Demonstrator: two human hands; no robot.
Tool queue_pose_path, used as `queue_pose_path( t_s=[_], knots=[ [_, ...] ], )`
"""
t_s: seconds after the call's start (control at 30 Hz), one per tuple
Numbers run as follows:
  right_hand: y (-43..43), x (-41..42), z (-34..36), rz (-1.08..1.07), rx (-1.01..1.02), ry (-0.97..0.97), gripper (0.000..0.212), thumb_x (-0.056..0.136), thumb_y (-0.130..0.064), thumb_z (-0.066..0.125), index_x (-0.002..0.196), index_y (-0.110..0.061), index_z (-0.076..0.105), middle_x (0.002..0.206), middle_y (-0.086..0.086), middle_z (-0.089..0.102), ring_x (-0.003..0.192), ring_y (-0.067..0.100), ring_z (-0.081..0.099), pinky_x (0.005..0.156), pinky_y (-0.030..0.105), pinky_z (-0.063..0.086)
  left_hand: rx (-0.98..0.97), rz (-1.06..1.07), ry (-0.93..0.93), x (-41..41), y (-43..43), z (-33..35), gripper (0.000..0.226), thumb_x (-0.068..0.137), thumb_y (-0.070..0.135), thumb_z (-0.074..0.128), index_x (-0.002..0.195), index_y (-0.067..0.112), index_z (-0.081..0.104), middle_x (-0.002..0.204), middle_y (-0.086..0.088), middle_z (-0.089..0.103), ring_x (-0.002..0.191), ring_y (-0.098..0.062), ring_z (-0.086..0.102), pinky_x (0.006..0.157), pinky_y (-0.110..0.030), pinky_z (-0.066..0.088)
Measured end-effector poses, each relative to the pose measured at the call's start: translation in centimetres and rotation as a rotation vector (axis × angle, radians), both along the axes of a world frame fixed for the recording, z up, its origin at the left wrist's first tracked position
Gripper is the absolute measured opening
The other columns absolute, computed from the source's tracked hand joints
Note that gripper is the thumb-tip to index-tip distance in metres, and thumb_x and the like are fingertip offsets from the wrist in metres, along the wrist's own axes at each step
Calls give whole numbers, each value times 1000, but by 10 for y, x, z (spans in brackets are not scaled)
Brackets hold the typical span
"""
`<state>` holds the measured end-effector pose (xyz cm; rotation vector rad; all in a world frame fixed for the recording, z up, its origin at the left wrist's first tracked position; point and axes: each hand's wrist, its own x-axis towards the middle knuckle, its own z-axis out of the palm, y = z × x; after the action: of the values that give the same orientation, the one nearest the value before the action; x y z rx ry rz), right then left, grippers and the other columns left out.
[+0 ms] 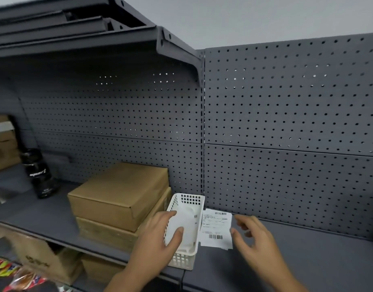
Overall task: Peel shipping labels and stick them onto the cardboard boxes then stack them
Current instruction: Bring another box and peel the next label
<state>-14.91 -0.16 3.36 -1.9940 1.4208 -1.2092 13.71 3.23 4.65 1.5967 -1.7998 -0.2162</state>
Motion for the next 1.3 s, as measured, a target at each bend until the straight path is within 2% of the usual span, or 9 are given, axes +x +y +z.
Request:
queue_pose_path(
  t_s=[0.13,0.27,0.43,0.5,0.57,0.73,0.93,1.1,1.3],
  knots=[
    [-8,21,-2,-24,24,-31,26,94,-30,69,120,-29,67,106,-17,63,106,-1,57,85,6,43,39,-44,-20,15,-5,1,54,97,67,42,145,42,46,142,35,43,134,9,40,112,-27,41],
    [-14,40,-2,-59,32,-76,23,94,-27,69,117,-27,69,103,-16,64,100,1,60,81,11,47,34,-21,26,24,-8,3,49,98,62,47,143,42,48,137,36,47,130,10,44,108,-28,45],
    [-20,68,2,-72,38,-125,18,94,-28,69,112,-32,68,102,-15,67,92,4,65,80,34,57,-23,28,349,36,-8,27,29,99,41,63,128,38,63,123,27,65,112,11,62,98,-24,55],
    [-24,83,6,-64,44,-150,19,94,-30,69,112,-31,69,102,-14,67,92,7,66,79,38,58,-94,28,504,44,-6,44,19,100,26,64,116,36,68,112,22,73,100,6,68,86,-22,59],
    [-26,103,12,-45,43,-168,21,94,-32,68,115,-30,70,104,-14,68,93,8,67,80,38,58,-197,20,577,59,-5,60,22,101,15,60,114,30,70,109,21,75,98,1,70,81,-18,57],
    [-27,164,26,22,20,-121,22,97,-39,62,118,-35,65,110,-19,64,99,0,63,82,26,55,-356,27,513,118,-27,83,24,103,9,57,118,24,69,114,15,73,110,-6,68,93,-21,54],
    [-41,225,41,62,32,-110,30,97,-40,59,124,-29,66,108,-18,62,97,-1,62,83,27,55,-213,106,304,197,-60,82,25,101,17,61,123,25,68,118,13,70,111,-1,64,97,-26,52],
    [-54,258,46,49,63,-105,39,97,-46,58,130,-26,61,115,-16,59,104,2,61,90,30,56,-144,140,167,242,-70,71,21,100,22,62,119,29,69,117,15,67,110,1,59,92,-16,45],
    [-62,280,45,22,147,-124,56,95,-53,58,142,-24,50,124,-11,48,111,8,56,94,27,48,-49,207,184,281,-82,63,28,100,23,63,127,21,68,123,7,64,116,-10,59,102,-32,49]
  ],
)
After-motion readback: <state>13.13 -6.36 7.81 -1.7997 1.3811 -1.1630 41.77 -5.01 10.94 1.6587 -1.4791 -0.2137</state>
